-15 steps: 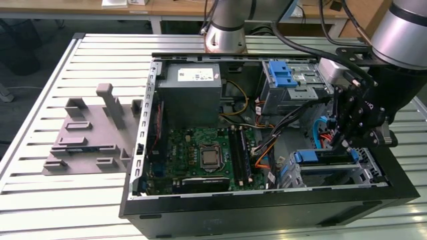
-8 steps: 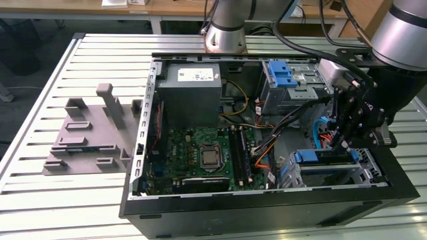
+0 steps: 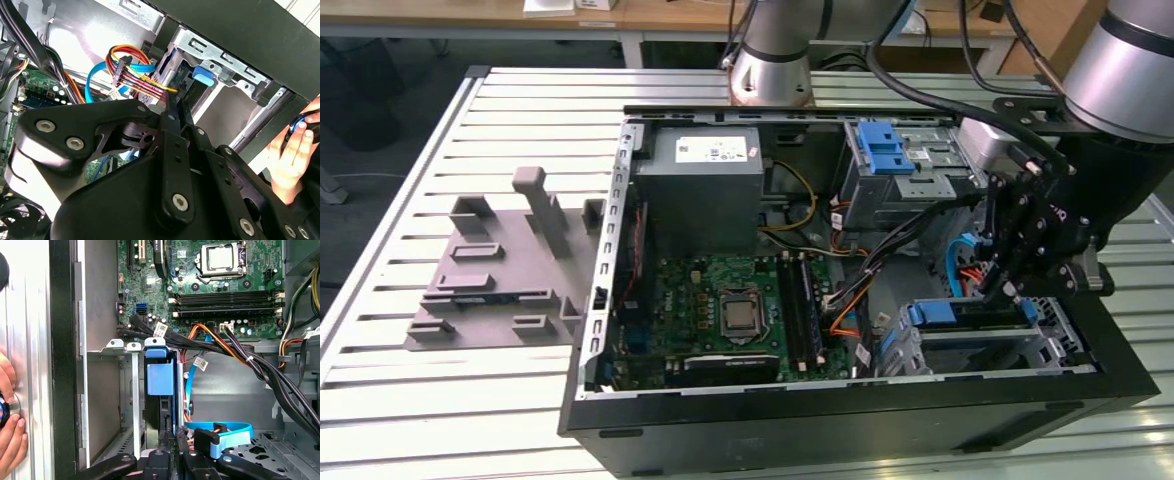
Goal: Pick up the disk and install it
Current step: 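Insert the first disk wire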
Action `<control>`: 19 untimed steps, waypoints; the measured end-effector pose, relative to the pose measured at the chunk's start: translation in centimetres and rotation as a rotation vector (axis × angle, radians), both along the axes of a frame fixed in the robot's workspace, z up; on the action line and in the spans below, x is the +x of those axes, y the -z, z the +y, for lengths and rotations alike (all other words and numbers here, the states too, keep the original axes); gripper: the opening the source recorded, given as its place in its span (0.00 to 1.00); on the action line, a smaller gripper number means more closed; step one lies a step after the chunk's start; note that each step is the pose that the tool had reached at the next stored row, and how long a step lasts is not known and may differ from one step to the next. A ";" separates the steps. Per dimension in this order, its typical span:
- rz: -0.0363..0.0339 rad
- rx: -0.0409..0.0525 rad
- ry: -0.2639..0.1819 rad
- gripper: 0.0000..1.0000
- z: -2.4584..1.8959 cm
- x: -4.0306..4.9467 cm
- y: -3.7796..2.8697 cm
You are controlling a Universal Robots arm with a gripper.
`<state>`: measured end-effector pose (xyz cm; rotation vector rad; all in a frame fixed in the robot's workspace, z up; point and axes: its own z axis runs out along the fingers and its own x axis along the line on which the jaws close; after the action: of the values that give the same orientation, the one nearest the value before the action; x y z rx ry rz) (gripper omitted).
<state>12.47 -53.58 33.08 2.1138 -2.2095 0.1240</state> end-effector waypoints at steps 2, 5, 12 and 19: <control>0.0000 0.0000 0.000 0.17 0.00 0.00 0.00; 0.0003 0.0005 0.000 0.17 -0.01 0.00 -0.04; 0.0010 0.0017 0.001 0.17 -0.18 0.12 -0.14; 0.0021 0.0080 0.004 0.17 -0.28 0.13 0.03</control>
<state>12.60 -53.86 33.05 2.1125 -2.2167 0.1128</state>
